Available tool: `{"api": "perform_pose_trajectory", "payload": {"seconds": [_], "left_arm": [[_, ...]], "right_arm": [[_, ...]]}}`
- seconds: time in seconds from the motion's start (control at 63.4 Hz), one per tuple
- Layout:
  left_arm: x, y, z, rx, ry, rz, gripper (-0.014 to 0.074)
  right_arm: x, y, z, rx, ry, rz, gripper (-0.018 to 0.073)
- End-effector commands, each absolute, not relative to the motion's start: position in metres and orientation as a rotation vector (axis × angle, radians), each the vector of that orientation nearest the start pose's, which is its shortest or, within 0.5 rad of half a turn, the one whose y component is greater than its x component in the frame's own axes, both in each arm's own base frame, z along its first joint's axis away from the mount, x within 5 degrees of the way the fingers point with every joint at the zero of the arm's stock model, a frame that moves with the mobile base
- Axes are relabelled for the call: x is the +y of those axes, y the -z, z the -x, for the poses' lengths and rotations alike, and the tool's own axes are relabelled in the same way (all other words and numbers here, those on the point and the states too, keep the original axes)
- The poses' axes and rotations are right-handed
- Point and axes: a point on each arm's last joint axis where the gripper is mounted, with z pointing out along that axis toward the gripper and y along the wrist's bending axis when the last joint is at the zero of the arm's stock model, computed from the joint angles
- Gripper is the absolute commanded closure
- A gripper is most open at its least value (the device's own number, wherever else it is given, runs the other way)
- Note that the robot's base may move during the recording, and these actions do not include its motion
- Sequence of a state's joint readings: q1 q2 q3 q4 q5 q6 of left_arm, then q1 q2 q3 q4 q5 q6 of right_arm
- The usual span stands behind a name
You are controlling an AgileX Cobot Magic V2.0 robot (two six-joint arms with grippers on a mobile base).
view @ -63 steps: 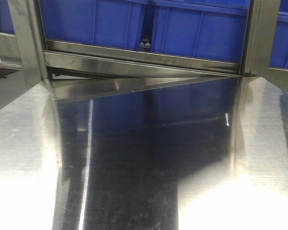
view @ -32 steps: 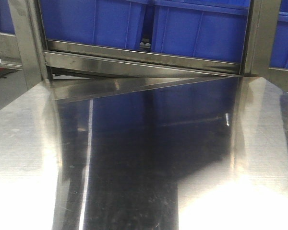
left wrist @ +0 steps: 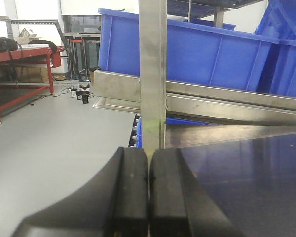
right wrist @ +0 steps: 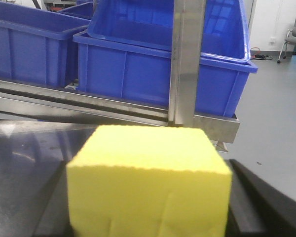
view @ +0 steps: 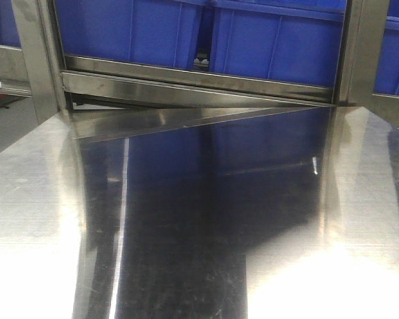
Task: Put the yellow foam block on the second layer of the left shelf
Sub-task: 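Raise the held block toward the robot with the right gripper, then drive the base away from the table down the aisle holding the block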
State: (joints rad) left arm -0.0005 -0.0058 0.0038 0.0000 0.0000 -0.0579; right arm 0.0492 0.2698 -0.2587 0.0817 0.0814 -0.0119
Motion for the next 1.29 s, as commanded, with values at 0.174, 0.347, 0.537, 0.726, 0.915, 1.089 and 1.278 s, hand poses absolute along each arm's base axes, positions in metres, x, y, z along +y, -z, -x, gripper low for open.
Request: {"api": "perform_pose_trajectory", "payload": {"seconds": [0.174, 0.347, 0.537, 0.726, 0.915, 1.089, 1.278], "left_arm": [[-0.0003, -0.2117, -0.0545, 1.406, 0.06, 0.043, 0.0472], [-0.0003, -0.2117, -0.0545, 1.406, 0.06, 0.043, 0.0472], [-0.0003, -0.2117, -0.0545, 1.406, 0.06, 0.043, 0.0472], [-0.0003, -0.2117, -0.0545, 1.406, 0.06, 0.043, 0.0472], [-0.0003, -0.2117, -0.0545, 1.406, 0.06, 0.043, 0.0472], [-0.0003, -0.2117, -0.0545, 1.406, 0.06, 0.043, 0.0472], [-0.0003, -0.2117, -0.0545, 1.406, 0.06, 0.043, 0.0472]], "right_arm": [[0.0032, -0.2941, -0.0764, 1.457, -0.093, -0.021, 0.0054], [0.0032, -0.2941, -0.0764, 1.457, -0.093, -0.021, 0.0054], [0.0032, -0.2941, -0.0764, 1.457, -0.093, -0.021, 0.0054], [0.0032, -0.2941, -0.0764, 1.457, -0.093, -0.021, 0.0054], [0.0032, -0.2941, -0.0764, 1.457, -0.093, -0.021, 0.0054], [0.0032, -0.2941, -0.0764, 1.457, -0.093, -0.021, 0.0054], [0.0032, -0.2941, -0.0764, 1.457, -0.093, -0.021, 0.0054]]}}
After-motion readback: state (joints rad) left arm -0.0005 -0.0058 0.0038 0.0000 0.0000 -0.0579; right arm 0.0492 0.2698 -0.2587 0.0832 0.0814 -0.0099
